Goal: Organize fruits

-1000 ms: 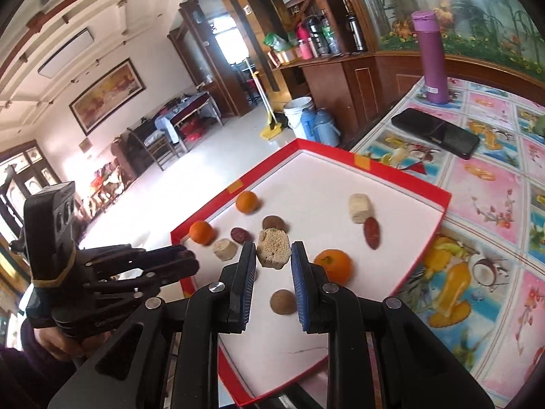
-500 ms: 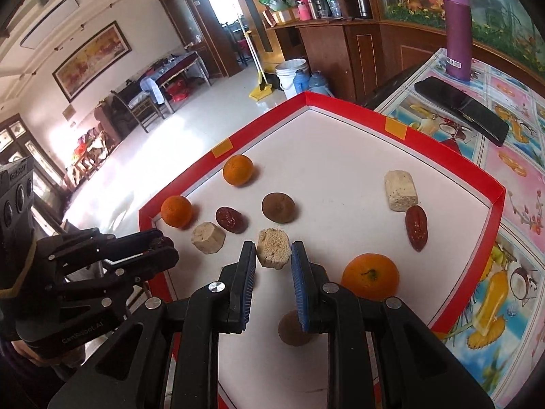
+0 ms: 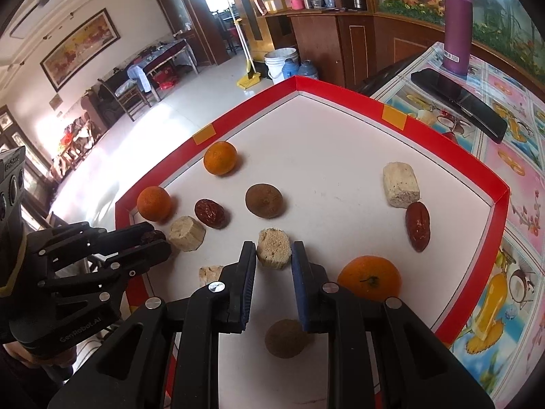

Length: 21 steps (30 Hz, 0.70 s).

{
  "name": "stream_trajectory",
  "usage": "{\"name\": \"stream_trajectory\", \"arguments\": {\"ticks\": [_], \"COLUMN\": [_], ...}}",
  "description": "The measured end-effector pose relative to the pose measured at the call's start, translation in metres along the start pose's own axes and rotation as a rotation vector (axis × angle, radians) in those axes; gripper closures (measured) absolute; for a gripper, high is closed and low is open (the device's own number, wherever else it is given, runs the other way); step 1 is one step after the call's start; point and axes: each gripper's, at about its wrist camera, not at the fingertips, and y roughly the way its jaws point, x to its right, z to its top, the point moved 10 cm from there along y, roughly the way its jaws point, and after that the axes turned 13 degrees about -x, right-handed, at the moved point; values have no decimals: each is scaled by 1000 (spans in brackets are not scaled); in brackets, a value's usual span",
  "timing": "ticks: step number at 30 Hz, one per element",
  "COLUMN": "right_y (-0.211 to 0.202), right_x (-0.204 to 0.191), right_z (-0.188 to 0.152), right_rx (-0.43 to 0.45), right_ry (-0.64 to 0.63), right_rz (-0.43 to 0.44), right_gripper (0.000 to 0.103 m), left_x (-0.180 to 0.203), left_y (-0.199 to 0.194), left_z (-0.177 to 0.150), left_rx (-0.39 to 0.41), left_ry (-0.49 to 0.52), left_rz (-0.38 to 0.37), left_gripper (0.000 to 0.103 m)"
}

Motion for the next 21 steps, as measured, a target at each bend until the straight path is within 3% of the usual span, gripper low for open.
{"name": "stream_trajectory", "arguments": {"ticks": [14,17,19,21], "right_y": [-1,-3,-4,-8], "right_x": [-3,-6,-4,-2], "right_z": [-3,-5,-6,-8], "right_rx": [8,5,3,11], "right_ry": [-21,-26,-20,-5], "right_rz": [-25,-13,-9,25], "right_gripper": [83,72,71,71], "left_x": [3,9,11,13], "left_y": [5,5,2,-2], "left_z": [0,1,1,1], "left_rx": [0,-1,10,28], "left_ry": [4,9,15,25], "left_rz": [87,101,138,158], "left_gripper": [75,64,44,34]}}
